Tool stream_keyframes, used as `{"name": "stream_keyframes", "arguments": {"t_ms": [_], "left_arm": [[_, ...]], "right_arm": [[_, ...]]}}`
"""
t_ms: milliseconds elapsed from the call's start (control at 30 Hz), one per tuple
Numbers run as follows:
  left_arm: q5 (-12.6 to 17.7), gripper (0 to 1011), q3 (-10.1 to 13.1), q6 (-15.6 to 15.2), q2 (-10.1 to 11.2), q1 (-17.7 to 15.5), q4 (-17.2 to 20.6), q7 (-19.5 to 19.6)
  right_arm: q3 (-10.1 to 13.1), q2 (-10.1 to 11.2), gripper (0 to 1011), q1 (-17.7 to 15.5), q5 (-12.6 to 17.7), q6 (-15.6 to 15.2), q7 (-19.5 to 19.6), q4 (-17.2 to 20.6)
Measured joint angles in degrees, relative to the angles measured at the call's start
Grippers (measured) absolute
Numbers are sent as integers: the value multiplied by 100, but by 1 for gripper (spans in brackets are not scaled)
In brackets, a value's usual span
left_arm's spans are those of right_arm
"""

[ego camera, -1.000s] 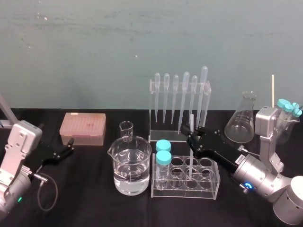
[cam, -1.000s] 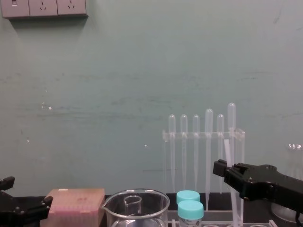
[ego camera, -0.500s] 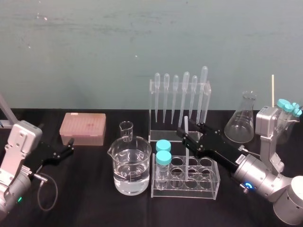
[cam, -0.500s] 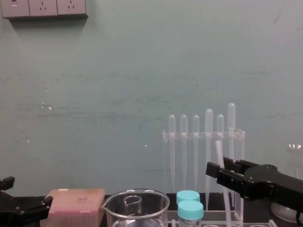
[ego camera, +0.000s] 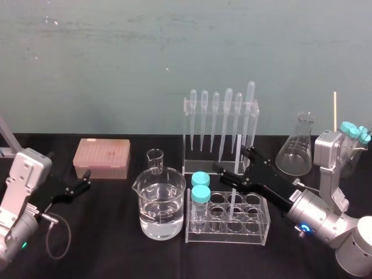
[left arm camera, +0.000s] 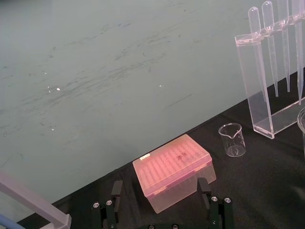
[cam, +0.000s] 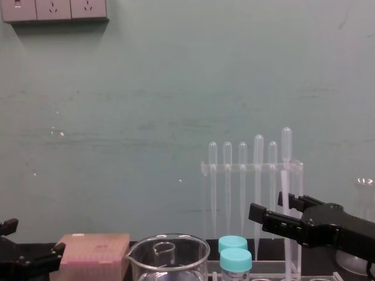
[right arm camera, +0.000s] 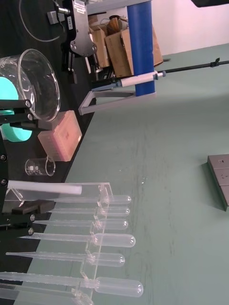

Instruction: Pick up the stirring rod with one hand, then place it down.

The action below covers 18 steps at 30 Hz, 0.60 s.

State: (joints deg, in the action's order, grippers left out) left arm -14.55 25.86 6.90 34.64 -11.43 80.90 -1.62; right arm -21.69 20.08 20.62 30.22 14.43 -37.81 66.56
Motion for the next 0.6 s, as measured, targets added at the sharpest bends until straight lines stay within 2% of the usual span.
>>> {"name": "stream_keyframes", "arguments": {"t_ms": [167,500,600], "left_arm": [[0,1000,0,0,0,0,0,0],[0,1000,0,0,0,0,0,0],[0,1000,0,0,0,0,0,0]], "right_arm": [[0,0,1004,0,1,0,0,0],[0,0,1004,0,1,0,0,0],[24,5,1004,-45,-19,-49,123,50]]}}
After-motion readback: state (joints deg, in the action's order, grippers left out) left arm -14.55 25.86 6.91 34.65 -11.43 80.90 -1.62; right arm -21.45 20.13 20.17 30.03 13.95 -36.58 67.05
